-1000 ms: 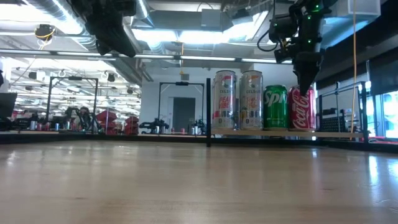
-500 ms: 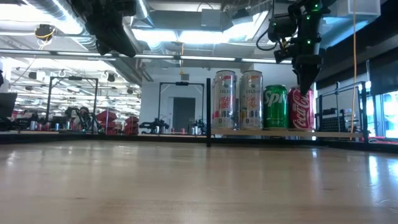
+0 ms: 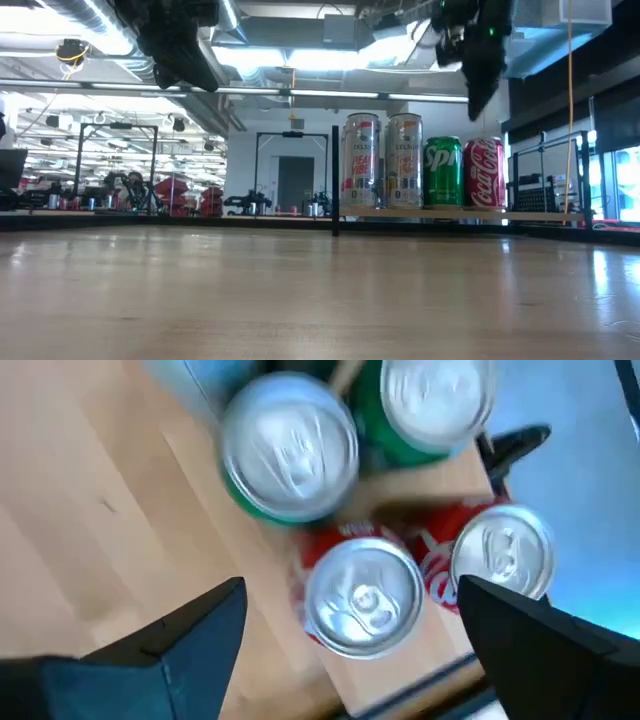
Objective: Place canned beverage on shelf
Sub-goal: Return to Home Position
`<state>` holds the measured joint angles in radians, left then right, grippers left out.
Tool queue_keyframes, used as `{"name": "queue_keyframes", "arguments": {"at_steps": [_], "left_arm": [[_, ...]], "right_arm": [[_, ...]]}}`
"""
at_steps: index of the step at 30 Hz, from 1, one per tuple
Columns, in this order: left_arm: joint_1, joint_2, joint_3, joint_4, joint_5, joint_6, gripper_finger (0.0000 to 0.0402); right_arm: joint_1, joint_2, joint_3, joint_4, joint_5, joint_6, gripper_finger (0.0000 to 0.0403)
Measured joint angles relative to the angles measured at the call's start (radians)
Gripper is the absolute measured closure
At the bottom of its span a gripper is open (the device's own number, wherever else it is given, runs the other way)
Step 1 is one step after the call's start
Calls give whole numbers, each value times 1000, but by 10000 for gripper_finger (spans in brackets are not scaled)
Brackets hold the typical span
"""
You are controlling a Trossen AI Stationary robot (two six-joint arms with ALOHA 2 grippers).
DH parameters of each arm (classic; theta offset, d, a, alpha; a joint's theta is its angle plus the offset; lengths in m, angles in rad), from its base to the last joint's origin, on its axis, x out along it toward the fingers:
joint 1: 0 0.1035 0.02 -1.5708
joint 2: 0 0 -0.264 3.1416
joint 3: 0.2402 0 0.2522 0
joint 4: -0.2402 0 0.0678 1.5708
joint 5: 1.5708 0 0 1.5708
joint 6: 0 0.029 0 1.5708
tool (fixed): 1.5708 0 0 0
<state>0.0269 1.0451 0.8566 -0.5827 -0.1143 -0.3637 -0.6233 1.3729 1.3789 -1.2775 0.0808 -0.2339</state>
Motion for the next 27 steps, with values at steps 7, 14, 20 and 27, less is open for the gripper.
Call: {"name": "queue_keyframes", "arguments": {"at_steps": [7, 14, 20, 27], "left_arm": [[-2, 0, 0, 13, 0, -72, 398], [-3, 7, -1, 147, -13, -95, 398], [-3, -2, -1, 232, 90, -149, 401], [-4, -126, -1, 329, 86, -146, 401]], "right_arm": [[85, -67, 98, 101, -203, 157, 54], [183, -88, 98, 325, -233, 323, 54], [307, -85, 98, 431, -240, 365, 98], [435, -85, 98, 476, -231, 385, 267]]}}
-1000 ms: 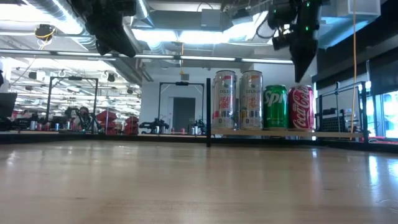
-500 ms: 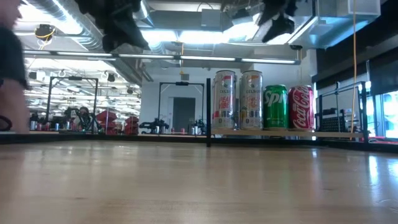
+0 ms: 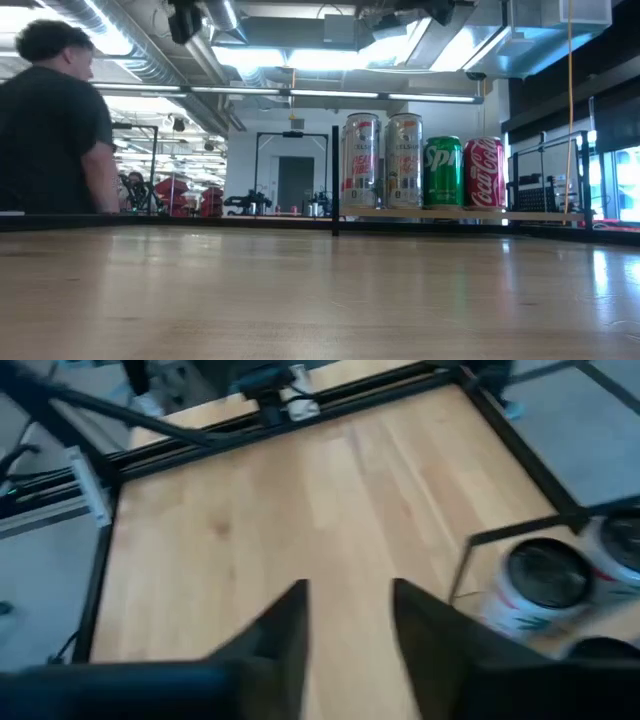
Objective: Place canned beverage on shelf
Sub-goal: Return to Home Position
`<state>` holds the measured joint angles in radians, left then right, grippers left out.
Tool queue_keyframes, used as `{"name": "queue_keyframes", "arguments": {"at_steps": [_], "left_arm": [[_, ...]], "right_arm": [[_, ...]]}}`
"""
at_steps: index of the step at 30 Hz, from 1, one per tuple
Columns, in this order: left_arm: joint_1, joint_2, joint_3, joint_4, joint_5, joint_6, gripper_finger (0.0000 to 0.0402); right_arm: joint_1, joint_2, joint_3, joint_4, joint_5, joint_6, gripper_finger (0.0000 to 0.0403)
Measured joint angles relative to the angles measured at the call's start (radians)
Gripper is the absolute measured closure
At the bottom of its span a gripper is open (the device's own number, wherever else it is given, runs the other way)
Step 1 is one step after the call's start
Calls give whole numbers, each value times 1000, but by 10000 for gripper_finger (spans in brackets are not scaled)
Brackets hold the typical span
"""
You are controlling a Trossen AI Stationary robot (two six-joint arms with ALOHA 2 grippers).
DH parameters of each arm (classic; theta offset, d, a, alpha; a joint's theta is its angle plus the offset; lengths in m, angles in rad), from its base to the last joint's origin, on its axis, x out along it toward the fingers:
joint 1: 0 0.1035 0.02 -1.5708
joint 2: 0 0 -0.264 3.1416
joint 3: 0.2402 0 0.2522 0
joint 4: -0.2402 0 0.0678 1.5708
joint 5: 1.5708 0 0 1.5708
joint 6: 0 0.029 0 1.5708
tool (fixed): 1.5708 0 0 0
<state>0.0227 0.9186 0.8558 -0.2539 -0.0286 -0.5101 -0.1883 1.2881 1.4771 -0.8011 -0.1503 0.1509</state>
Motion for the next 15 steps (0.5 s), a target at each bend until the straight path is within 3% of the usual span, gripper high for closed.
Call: {"name": "queue_keyframes", "arguments": {"at_steps": [6, 15], "left_arm": [[-12, -139, 0, 1, -54, 87, 401], [-69, -297, -50, -6, -75, 228, 401]], "right_arm": [[59, -24, -80, 112, -1, 18, 391], [64, -172, -360, 476, 7, 116, 365]]}}
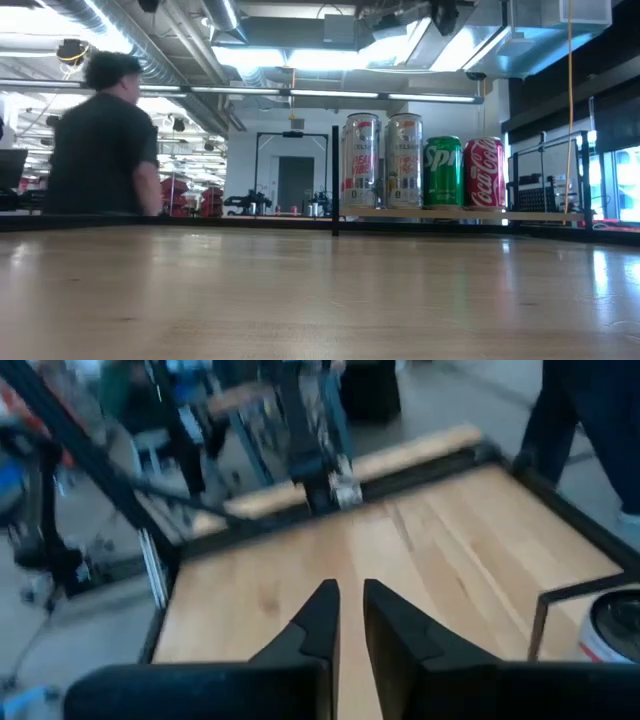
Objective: Place canned beverage on shelf
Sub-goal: Return to Home Position
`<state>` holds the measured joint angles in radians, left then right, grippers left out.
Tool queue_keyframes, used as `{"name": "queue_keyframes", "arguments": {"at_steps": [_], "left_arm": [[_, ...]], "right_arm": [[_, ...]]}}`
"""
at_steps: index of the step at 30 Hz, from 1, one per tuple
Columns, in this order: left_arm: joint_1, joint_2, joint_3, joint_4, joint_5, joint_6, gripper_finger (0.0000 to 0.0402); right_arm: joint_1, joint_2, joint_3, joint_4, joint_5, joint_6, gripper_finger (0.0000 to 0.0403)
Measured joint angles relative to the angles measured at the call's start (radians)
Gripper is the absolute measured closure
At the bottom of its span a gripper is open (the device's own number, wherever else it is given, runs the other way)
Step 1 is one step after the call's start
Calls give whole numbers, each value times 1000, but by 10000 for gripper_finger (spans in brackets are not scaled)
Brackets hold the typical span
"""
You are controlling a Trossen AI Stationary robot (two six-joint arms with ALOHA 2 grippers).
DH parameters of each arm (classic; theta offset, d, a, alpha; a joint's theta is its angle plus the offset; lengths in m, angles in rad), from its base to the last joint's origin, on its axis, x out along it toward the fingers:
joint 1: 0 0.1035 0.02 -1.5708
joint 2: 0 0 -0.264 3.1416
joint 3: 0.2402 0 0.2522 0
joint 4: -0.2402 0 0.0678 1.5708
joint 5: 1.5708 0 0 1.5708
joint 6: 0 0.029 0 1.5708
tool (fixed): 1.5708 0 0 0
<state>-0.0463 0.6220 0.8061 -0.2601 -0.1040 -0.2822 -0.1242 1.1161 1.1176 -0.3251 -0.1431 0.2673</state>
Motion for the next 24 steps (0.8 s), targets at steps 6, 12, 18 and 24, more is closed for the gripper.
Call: {"name": "queue_keyframes", "arguments": {"at_steps": [6, 12, 18, 24], "left_arm": [[-27, -49, -75, -2, -70, -25, 401], [-25, -37, -112, -1, -123, -1, 401], [-24, -18, -113, -2, -141, 5, 401], [-58, -56, -113, -3, -108, 115, 401]], "right_arm": [[0, -100, -274, 277, 66, 135, 364], [0, -99, -417, 287, 91, 174, 363], [0, -88, -448, 254, 25, 168, 363], [0, -147, -514, 343, -53, 47, 363]]}}
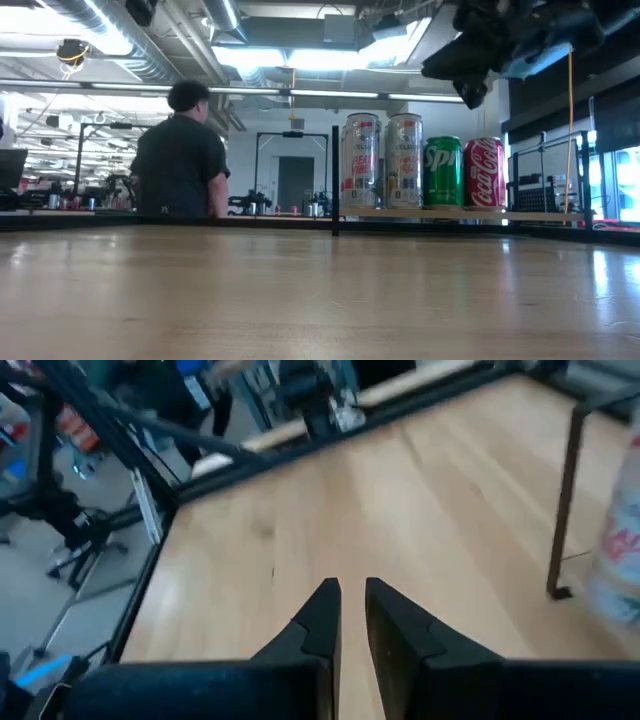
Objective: Place canned beverage on shelf
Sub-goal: Return to Home Position
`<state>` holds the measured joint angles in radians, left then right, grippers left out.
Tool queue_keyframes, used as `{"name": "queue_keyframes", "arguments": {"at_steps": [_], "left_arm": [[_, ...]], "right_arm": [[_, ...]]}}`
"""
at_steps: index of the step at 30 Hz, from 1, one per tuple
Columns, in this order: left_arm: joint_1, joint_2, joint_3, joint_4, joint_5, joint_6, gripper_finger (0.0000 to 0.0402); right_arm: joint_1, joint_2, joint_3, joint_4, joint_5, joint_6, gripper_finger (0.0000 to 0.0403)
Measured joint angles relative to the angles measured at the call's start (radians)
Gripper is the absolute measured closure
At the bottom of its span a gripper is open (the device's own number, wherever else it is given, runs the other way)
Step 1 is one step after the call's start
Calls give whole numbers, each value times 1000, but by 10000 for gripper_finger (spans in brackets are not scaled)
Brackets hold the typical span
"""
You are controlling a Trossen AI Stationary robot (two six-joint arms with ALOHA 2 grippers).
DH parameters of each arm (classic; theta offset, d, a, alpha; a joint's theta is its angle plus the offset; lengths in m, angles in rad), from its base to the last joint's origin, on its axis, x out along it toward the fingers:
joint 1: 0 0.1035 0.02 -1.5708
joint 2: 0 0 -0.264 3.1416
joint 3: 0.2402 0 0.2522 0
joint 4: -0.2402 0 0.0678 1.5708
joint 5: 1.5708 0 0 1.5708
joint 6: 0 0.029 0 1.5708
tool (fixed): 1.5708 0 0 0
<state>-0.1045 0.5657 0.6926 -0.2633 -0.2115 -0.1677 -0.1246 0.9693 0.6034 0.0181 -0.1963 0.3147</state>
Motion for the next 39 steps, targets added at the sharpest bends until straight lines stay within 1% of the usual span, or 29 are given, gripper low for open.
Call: {"name": "queue_keyframes", "arguments": {"at_steps": [3, 6, 11, 14, 18, 22, 25, 28, 31, 35, 37, 39], "left_arm": [[-28, -51, -14, 12, 0, 34, 401], [-51, -111, -65, 30, -1, 48, 401], [-63, -244, -177, 47, -4, 44, 401], [-63, -309, -223, -10, -12, 34, 401], [-63, -348, -260, -13, -14, 23, 401], [-63, -359, -277, -12, 41, 102, 401], [-63, -373, -289, -10, 71, 129, 402], [-63, -400, -312, -9, 75, 126, 402], [-63, -445, -348, 18, 75, 126, 402], [-63, -529, -386, 28, 75, 120, 401], [-63, -565, -393, 6, 75, 116, 402], [-62, -562, -395, -7, 72, 111, 402]], "right_arm": [[0, -68, -73, 64, 35, -1, 363], [0, -141, -157, 113, 84, 16, 363], [0, -271, -258, 176, 91, 21, 363], [0, -352, -297, 183, 106, 19, 363], [0, -467, -355, 191, 172, -1, 363], [0, -581, -431, 218, 189, -25, 363], [0, -680, -472, 204, 189, -32, 363], [0, -765, -502, 178, 189, -35, 363], [0, -846, -524, 123, 189, -34, 363], [0, -945, -535, 8, 189, -13, 363], [0, -969, -534, -21, 189, -8, 363], [0, -967, -534, -25, 189, -8, 363]]}}
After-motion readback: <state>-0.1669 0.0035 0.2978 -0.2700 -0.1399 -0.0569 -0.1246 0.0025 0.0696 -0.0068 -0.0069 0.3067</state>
